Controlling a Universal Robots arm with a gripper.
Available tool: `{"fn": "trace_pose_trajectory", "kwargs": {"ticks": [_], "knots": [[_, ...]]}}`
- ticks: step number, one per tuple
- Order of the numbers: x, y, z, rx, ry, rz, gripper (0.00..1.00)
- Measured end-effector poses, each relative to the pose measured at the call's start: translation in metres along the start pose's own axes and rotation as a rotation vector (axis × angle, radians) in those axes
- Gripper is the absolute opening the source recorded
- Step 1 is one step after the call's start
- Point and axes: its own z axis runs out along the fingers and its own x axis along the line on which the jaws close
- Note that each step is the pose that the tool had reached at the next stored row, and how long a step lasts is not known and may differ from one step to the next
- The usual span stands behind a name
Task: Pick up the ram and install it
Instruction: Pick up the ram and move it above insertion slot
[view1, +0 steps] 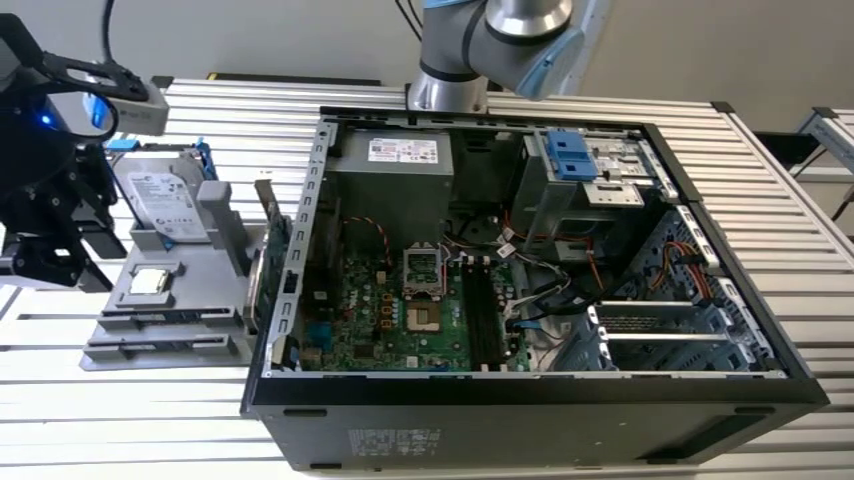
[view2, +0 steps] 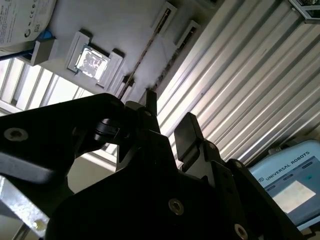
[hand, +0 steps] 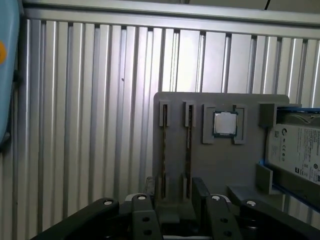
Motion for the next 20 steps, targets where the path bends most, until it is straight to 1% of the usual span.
{"fn": "trace_pose_trajectory", "kwargs": {"ticks": [20], "knots": [[0.0,0.0001,0.0113,-0.0008,0.0,0.0,1.0]]}}
